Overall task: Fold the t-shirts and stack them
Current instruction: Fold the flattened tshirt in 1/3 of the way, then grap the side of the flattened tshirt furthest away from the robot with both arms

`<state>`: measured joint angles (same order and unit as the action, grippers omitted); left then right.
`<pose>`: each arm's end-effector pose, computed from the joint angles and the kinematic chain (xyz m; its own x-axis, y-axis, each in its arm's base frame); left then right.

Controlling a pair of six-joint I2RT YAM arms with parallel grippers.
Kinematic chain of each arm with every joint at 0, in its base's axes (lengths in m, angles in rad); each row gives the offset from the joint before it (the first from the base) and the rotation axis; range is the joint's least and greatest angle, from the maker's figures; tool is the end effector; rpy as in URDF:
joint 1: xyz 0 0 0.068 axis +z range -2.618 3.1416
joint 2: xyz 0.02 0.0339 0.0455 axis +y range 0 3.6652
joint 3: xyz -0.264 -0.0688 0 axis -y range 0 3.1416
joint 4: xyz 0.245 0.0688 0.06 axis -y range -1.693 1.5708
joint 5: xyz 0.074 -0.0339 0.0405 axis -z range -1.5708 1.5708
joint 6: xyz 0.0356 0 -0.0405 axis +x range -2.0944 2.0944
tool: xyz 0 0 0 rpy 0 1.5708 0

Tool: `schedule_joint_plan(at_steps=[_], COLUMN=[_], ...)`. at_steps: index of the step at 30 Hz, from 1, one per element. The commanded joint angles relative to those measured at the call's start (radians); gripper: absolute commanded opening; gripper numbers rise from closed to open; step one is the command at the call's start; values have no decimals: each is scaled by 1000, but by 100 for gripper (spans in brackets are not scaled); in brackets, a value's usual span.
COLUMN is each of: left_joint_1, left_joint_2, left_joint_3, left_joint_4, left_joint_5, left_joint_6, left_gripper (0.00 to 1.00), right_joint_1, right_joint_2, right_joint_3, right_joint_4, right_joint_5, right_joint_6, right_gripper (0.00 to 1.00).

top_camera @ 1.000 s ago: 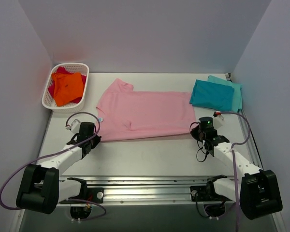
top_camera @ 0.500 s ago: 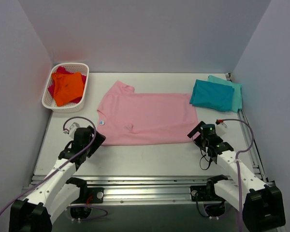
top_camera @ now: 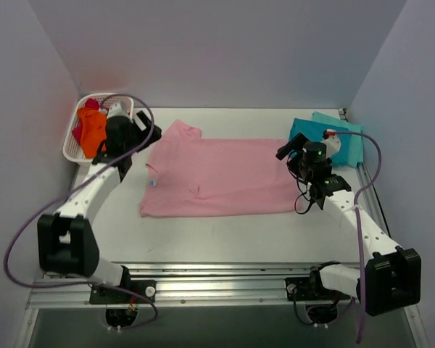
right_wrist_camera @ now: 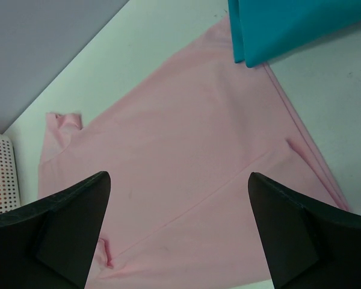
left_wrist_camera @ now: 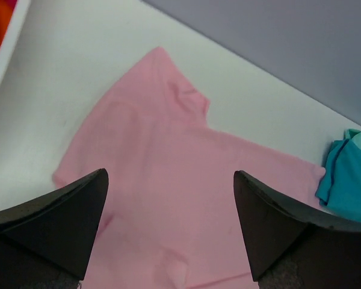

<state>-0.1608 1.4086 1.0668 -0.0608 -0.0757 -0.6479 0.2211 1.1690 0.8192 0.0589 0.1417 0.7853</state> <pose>0.3252 -0.0500 0.3055 -0.3633 -0.5507 -0.7515 -0.1609 0.8316 -0.5316 0.2666 0.0548 0.2975 -0.2581 0.6594 -0.7061 0.1377 0.7485 0.6487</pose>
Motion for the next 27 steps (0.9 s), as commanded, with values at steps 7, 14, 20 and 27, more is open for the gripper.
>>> schedule_joint_plan(at_steps=[7, 14, 20, 27], left_joint_1=[156, 138, 99, 72], left_joint_2=[861, 1260, 1305, 1372], left_joint_3=[853, 1390, 1469, 1550], left_joint_4=[-86, -358, -398, -468], left_joint_5=[609, 662, 591, 545], left_joint_6=[258, 272, 303, 309], left_gripper=[92, 92, 93, 94], right_joint_1=[-9, -12, -16, -16], right_joint_2=[-120, -123, -115, -80], right_joint_3=[-86, -92, -77, -95], right_joint_4=[59, 70, 76, 96], right_joint_5=[6, 1, -8, -34], right_joint_6=[-46, -69, -81, -77], right_gripper=[94, 94, 94, 94])
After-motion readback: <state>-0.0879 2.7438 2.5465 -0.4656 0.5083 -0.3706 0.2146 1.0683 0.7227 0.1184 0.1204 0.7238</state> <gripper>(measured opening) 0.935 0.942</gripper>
